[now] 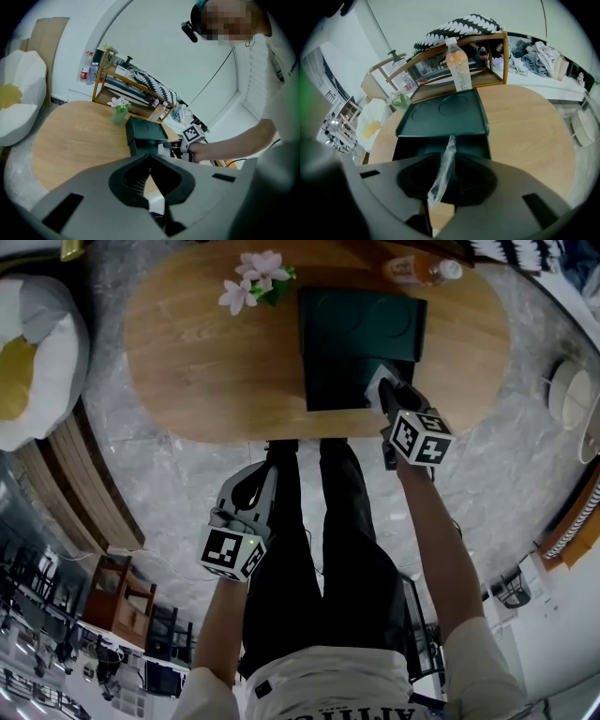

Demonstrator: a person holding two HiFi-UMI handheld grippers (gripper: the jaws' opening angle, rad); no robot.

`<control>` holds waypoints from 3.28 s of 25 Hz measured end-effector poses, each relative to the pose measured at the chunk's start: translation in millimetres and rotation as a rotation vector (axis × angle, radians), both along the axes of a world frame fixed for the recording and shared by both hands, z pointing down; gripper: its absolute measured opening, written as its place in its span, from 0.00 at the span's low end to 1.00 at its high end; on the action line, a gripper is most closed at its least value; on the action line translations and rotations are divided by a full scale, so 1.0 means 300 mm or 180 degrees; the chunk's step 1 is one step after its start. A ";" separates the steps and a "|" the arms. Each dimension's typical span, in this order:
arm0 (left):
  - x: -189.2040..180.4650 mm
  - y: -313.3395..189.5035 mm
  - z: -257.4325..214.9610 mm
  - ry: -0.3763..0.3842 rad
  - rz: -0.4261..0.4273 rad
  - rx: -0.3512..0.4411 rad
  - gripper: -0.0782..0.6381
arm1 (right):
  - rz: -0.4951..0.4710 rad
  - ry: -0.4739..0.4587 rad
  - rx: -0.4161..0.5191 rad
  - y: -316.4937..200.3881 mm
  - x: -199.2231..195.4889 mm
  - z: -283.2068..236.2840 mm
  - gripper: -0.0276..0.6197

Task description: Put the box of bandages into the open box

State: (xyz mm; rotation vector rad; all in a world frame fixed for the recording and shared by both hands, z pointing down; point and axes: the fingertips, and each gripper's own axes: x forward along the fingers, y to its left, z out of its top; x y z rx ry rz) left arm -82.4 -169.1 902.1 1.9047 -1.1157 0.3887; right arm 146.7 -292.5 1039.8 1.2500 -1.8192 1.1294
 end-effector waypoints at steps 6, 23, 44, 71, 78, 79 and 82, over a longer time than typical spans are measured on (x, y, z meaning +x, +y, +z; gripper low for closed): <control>-0.009 -0.007 -0.002 0.0007 0.0008 0.0011 0.14 | -0.0067 0.0126 0.0103 -0.021 0.038 -0.012 0.35; -0.039 -0.054 -0.238 -0.0074 -0.0001 0.0292 0.14 | -0.0172 -0.0024 0.0236 0.067 0.069 -0.286 0.35; -0.091 -0.028 -0.898 -0.0248 0.0505 0.0873 0.14 | -0.0699 -0.0176 0.0941 0.192 -0.001 -1.146 0.24; -0.016 0.229 -1.337 -0.0407 0.0745 0.1651 0.14 | -0.0321 -0.0244 0.1726 0.597 0.149 -1.712 0.08; 0.069 0.356 -1.383 -0.0523 0.0391 0.1690 0.14 | -0.0540 -0.0295 0.1775 0.747 0.265 -1.745 0.08; 0.086 0.376 -1.387 -0.0542 0.0358 0.1701 0.14 | -0.0553 -0.0308 0.1791 0.767 0.288 -1.748 0.08; 0.138 0.446 -1.409 -0.0584 0.0287 0.1750 0.14 | -0.0572 -0.0337 0.1813 0.831 0.355 -1.760 0.08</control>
